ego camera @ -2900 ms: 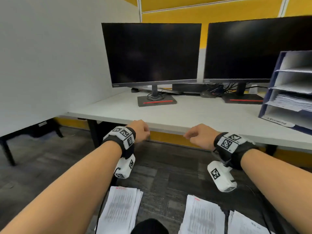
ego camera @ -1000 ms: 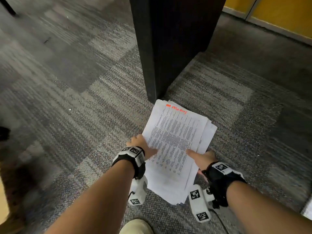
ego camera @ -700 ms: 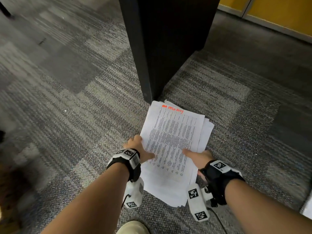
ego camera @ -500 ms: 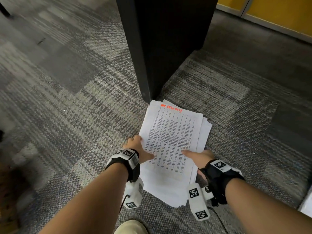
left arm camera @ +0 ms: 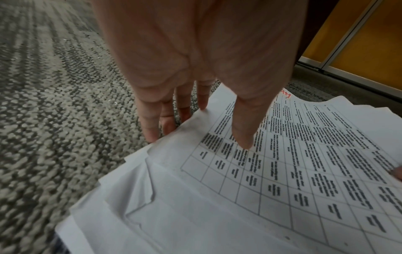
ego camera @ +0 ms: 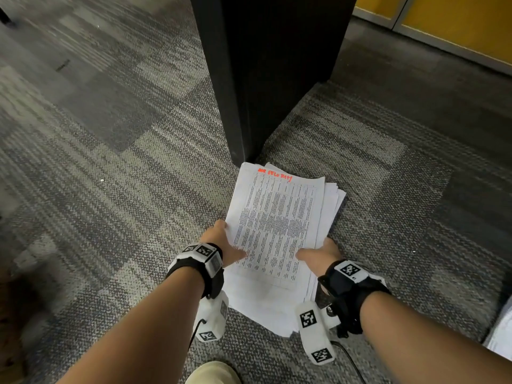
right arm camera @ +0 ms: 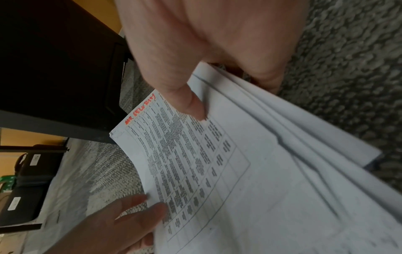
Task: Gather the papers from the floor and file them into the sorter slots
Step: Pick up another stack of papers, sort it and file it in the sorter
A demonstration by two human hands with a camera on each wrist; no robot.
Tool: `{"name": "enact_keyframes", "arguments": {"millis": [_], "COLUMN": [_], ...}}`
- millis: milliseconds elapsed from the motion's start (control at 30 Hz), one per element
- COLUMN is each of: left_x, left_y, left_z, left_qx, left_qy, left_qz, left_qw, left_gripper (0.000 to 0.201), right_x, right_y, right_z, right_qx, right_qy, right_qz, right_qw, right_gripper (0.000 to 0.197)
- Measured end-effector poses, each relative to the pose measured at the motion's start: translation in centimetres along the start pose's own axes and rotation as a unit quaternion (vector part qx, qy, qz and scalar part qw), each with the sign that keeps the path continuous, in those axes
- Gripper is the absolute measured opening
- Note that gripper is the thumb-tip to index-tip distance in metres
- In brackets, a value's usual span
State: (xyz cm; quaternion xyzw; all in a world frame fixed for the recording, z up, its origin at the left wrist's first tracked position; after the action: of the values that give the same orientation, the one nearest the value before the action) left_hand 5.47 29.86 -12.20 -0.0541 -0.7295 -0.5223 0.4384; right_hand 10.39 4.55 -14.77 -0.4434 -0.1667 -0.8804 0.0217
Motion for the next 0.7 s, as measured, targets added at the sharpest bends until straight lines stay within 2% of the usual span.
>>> {"name": "enact_keyframes", "arguments": {"millis": [100,233,367,500,567,633,700], "left_x": [-0.1,-0.1,0.3,1.6,2.0,2.7,4.4], "left_y": [0.1,0.3,0.4,0.9,1.8,3.4,5.4], "left_z": [0.1,0.5,0.6,0.1,-0.7,-1.3,-1.5], "left_qx": [0.004,0.020,0.059,0.139,0.209,0.268,0.310], "left_qy": [-0.001,0.007,0.009,0.017,-0.006,-0.035,-0.035], "left_qz": [-0.001,-0.001,0.011,0.035,0.009,-0.019,-0.027], "left_qw": [1.000,1.000,0.998,0.990,0.978,0.963,0.950], "left_gripper": [0.077,0.076,0.082,0.108,0.115,0.101,0.068], "right_x": [-0.2,-0.2,0.4,3.2,5.0,6.8,8.2], "right_y": [-0.1,-1.2,-0.8,2.0,3.4,4.8,6.2], "right_z": [0.0,0.1,1.2,4.0,5.2,6.3,7.7], "right_qx": [0.004,-0.052,-0.056,-0.055,-0.050,-0.040,-0.034], "right_qy": [0.011,0.045,0.075,0.074,0.062,0.058,0.072], "right_qz": [0.001,0.002,0.013,0.073,0.119,0.151,0.132], "right_qw": [1.000,0.998,0.996,0.993,0.990,0.986,0.988], "right_gripper": [0.061,0.035,0.046,0.036,0.036,0.033,0.029]}}
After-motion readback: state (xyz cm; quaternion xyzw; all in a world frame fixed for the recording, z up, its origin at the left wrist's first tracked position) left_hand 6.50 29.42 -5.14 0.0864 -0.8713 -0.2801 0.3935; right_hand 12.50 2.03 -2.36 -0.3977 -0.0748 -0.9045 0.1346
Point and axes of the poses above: each hand's wrist, its own x-axis away from the middle knuckle, its own y-axis out of the back of the hand, z = x × y, the point moved 8 cm from there along -x, towards the middle knuckle, and after that the axes turned 14 degrees about -x, right-handed, at the moved point
